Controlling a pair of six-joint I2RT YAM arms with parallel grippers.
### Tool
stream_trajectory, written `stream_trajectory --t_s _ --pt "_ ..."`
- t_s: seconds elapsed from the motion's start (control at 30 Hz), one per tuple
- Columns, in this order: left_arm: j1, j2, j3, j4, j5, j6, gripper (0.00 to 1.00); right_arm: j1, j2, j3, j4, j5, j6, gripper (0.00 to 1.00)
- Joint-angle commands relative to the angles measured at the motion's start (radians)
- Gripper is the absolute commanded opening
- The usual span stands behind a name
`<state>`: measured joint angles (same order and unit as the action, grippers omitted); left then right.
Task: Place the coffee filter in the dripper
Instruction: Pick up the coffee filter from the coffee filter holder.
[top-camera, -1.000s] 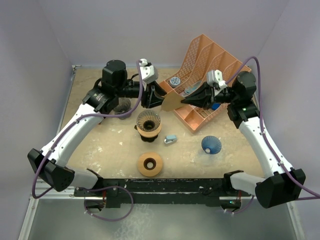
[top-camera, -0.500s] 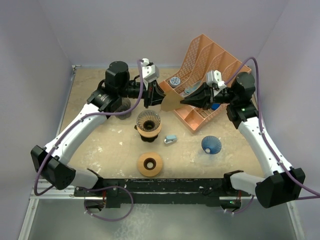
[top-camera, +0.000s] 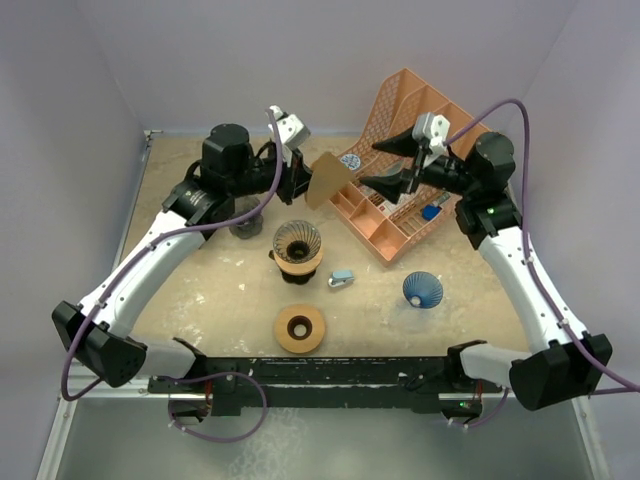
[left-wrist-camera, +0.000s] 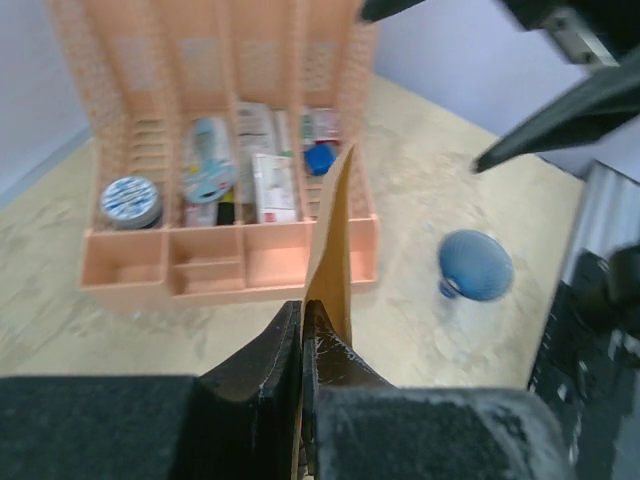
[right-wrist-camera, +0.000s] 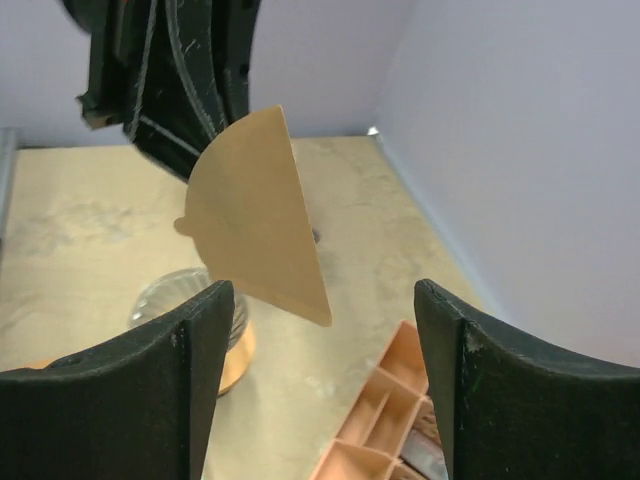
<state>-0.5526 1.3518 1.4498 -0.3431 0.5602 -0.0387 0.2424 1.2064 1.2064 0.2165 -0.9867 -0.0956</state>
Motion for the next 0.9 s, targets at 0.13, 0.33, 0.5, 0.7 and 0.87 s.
stream_trajectory --t_s 0.13,0.33,0.5,0.7,0.87 --pt "0.005 0.008 0.064 0.035 -0.395 -0.202 0.00 0.106 0.086 0.130 0.060 0.283 -0.022 0.79" --pt "0.004 0.034 0.051 0.100 -0.523 -0.347 0.00 0.197 0.122 0.125 0.098 0.354 -0.013 0.83" --pt "0.005 0.039 0.031 0.149 -0.617 -0.512 0.00 0.240 0.138 0.088 0.126 0.357 0.012 0.86" --pt "0.005 0.055 0.033 0.145 -0.622 -0.638 0.00 0.286 0.160 0.064 0.152 0.417 0.021 0.89" --pt "0.001 0.055 0.025 0.149 -0.601 -0.684 0.00 0.314 0.189 0.085 0.145 0.495 0.022 0.89"
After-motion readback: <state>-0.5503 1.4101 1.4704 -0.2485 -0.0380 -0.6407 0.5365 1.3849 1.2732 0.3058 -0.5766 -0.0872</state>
